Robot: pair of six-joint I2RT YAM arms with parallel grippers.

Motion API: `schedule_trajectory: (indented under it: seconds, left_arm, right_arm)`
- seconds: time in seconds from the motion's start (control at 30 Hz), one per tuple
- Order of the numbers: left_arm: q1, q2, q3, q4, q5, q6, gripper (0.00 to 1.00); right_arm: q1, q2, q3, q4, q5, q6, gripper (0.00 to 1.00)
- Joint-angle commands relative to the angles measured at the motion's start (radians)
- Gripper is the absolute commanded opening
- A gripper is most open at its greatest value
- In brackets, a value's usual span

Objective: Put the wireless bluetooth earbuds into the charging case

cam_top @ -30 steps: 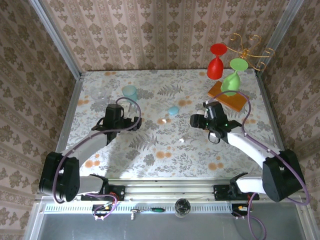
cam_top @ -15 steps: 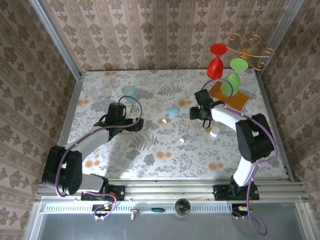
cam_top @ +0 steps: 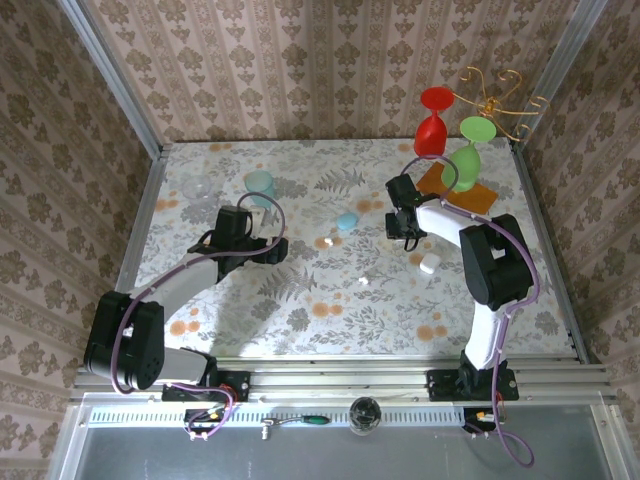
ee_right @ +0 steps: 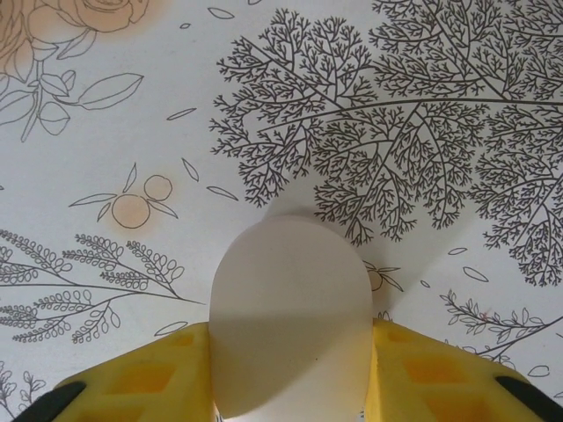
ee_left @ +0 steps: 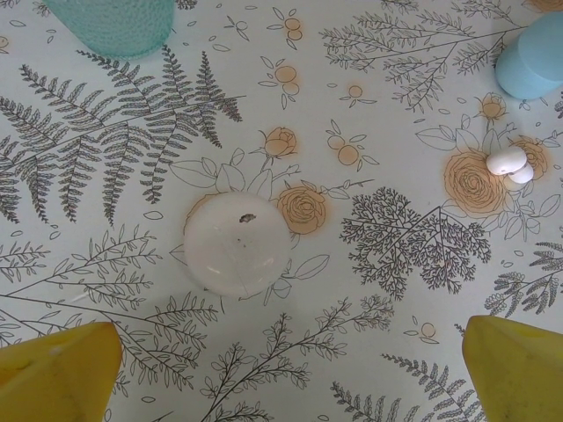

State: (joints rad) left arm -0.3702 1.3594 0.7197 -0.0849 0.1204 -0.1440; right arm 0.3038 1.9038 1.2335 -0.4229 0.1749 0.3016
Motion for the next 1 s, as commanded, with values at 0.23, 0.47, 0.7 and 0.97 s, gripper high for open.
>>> schedule_trajectory:
  seconds: [0.23,0.47,0.7,0.97]
  left_arm:
    - [0.005,-0.026,-0.02,0.032,0.025,0.014,1.0]
    - [0.005,-0.031,-0.041,0.059,0.025,0.012,1.0]
    - [0.005,-0.034,-0.052,0.069,0.024,0.012,1.0]
    - [0.005,-0.042,-0.06,0.069,0.021,0.014,1.0]
  right_arm:
    - [0.054,-0.101,-0.069,0.04,-0.256,-0.094,0.38]
    - [0.116,-0.102,-0.075,0.025,-0.417,-0.194,0.38]
    - [0.151,-0.059,-0.035,-0.026,-0.319,-0.1,0.4]
    - [0.191,-0.035,-0.032,-0.017,-0.332,-0.039,0.59]
